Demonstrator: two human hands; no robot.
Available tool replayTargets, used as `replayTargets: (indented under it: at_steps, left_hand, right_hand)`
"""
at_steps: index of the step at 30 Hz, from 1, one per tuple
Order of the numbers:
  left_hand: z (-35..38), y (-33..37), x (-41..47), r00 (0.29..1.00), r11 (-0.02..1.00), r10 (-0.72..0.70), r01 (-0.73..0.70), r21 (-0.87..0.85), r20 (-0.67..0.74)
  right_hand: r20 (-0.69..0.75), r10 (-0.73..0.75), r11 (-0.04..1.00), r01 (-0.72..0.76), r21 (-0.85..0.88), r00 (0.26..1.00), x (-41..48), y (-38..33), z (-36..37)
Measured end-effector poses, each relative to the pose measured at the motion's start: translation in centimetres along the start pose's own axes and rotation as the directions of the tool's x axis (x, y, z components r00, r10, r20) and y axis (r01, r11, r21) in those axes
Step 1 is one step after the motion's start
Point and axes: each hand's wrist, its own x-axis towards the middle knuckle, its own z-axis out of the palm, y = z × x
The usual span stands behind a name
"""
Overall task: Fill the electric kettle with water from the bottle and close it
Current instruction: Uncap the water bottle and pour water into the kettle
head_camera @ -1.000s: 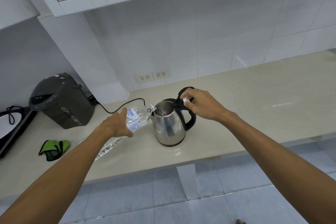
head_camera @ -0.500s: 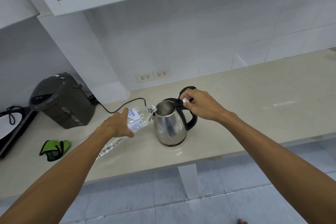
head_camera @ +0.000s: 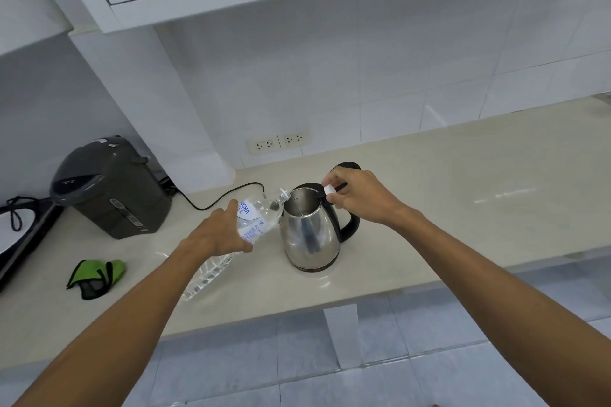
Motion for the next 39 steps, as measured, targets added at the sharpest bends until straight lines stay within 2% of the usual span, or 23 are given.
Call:
replayTargets:
  at_steps: [6,10,13,21,30,39]
  left_hand:
    - [1.0,1.3,-1.3,0.997,0.962,-0.003,-0.017,-0.274,-0.073]
    - [2.3,1.9,-2.7,0.993,0.888,-0.011,-0.043,-0.457,-0.115]
    - [3.3,2.9,-3.8,0.990,0.849,0.010,-0.083,-0.522,-0.141]
    - [4.8,5.0,-5.8,0.981,0.787,0.066,-0.162,-0.596,-0.180]
    - [4.3,5.9,-6.7,0.976,0.776,0.111,-0.204,-0.596,-0.189]
    - [4.3,5.9,-7.6,0.971,0.760,0.158,-0.234,-0.607,-0.178]
  right_hand:
    - [0.033,-0.010,0.999,0.009,0.045,0.999,1.2,-1.7,0.1]
    - [0.032,-0.033,0.999,0.033,-0.005,0.999,2.5,-3.0,0.3]
    - [0.032,-0.074,0.996,0.075,-0.038,0.997,3.3,-4.3,0.5]
    - [0.081,-0.162,0.972,0.173,-0.157,0.983,3.3,-6.5,-0.3]
    - [0.279,-0.257,0.916,0.325,-0.234,0.925,2.6,-7.9,-2.5]
    - [0.346,-0.204,0.930,0.292,-0.222,0.916,2.6,-8.1,-3.6]
